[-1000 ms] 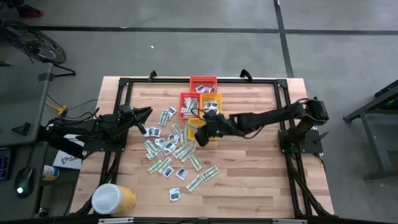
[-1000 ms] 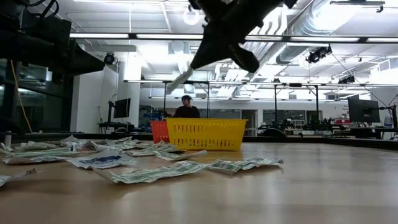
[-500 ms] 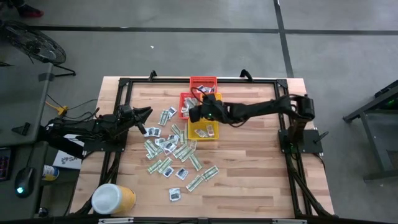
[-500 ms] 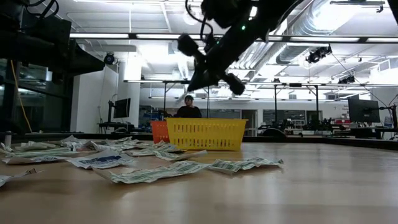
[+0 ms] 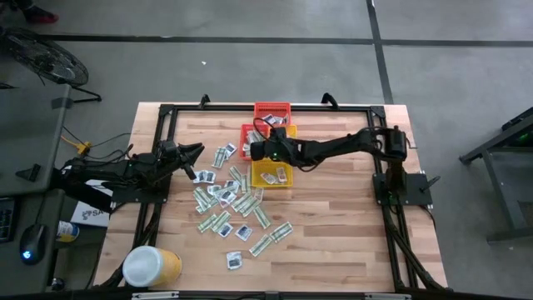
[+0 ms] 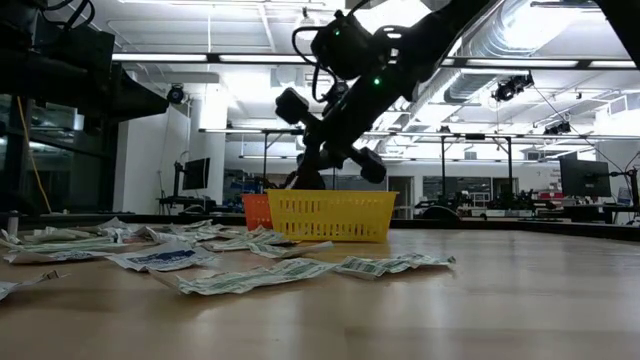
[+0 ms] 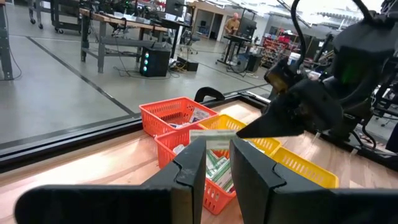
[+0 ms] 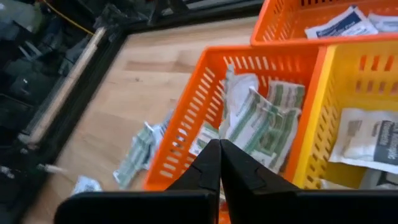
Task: Pick & Place First Aid Supplies
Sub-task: Put the bandage into the bottom orange bin
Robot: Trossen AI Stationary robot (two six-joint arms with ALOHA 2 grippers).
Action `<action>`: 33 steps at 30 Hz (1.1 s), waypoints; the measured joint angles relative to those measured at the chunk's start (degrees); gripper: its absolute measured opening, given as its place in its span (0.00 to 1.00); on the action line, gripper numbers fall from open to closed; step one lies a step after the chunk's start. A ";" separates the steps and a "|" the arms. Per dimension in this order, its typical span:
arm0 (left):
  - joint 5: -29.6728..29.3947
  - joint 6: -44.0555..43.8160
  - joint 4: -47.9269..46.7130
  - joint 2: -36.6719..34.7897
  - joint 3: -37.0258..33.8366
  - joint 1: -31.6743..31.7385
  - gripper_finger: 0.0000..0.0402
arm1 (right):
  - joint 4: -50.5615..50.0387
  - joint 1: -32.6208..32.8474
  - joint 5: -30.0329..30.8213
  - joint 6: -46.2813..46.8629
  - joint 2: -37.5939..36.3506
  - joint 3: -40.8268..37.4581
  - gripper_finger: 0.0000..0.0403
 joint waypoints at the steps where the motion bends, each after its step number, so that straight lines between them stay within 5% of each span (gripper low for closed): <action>1: 0.00 0.00 -0.01 0.00 -0.01 0.00 0.18 | 0.03 0.00 -0.15 -0.46 0.25 0.00 0.01; 12: 0.00 0.00 -0.01 0.01 -0.02 0.01 0.18 | 0.51 0.00 -3.84 -2.38 0.76 0.00 0.25; 17: 0.00 0.00 0.00 0.00 0.00 0.00 0.18 | -1.79 0.82 -14.32 -7.55 -2.33 0.00 0.36; 21: 0.01 0.00 0.01 -0.01 0.00 0.01 0.18 | -10.35 2.55 -22.51 -7.65 -5.56 0.00 0.40; 33: 0.02 0.00 0.01 0.01 0.00 -0.01 0.18 | -37.95 13.08 -32.75 -0.41 -12.54 0.00 0.38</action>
